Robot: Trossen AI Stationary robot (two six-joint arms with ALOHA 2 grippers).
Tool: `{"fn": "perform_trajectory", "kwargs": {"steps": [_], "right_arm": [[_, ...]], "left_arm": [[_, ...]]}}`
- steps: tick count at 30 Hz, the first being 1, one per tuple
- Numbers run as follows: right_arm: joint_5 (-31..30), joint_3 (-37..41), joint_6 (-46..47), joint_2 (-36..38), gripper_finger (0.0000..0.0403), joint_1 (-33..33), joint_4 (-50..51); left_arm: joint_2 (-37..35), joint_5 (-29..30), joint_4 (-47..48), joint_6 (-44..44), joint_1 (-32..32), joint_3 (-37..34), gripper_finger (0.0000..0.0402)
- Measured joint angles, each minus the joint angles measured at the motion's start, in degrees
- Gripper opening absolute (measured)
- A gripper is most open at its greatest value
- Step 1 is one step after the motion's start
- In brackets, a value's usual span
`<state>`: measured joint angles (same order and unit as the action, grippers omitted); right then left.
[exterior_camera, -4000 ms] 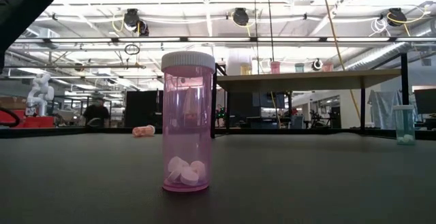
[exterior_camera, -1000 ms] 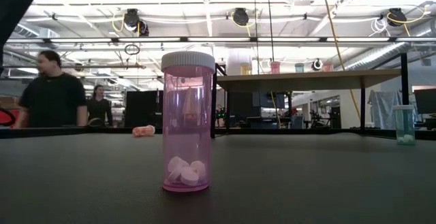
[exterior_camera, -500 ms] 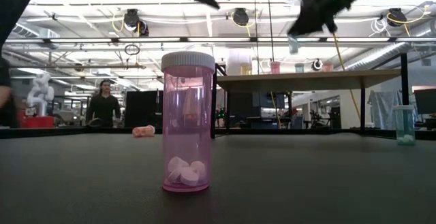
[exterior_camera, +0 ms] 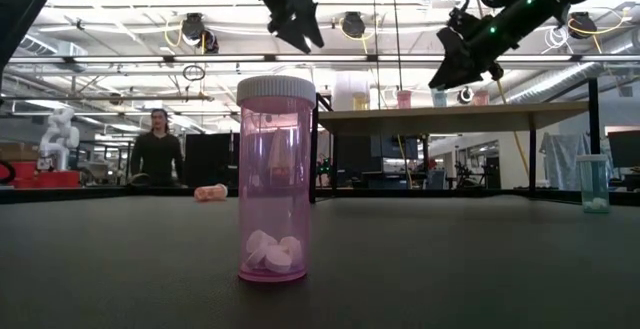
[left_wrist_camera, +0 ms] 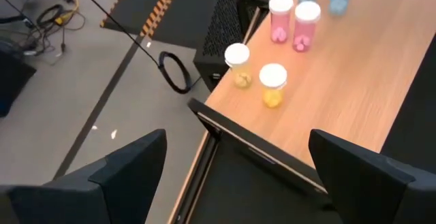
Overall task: Pick and place medicine bottles onto shelf by color
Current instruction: Put the blue pill bottle on the shelf aligned with the other blue pill bottle
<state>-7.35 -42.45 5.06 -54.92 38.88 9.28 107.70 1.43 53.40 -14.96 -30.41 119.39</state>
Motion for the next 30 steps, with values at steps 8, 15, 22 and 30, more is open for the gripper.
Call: {"fn": "perform_trajectory", "kwargs": {"steps": [8, 15, 22, 30], "right_arm": [[0.2, 1.2, -1.3, 0.0, 0.011, 1.7, -1.6], [3.1, 1.3, -1.4, 0.0, 0.011, 2.0, -1.1], [3.1, 1.3, -2.1, 0.0, 0.011, 2.1, -0.8], [3.0, 1.3, -1.3, 0.0, 0.014, 2.1, 0.4]], "left_arm": [[0.0, -0.1, -0.1, -1.9, 0.2, -0.3, 0.0323], [0.0, -0.1, -0.1, -1.9, 0.1, -0.3, 0.0288], [0.0, -0.1, -1.0, -1.5, 0.4, -0.3, 0.0283], [0.0, -0.1, -1.0, 0.2, 0.5, -0.3, 0.0283]]}}
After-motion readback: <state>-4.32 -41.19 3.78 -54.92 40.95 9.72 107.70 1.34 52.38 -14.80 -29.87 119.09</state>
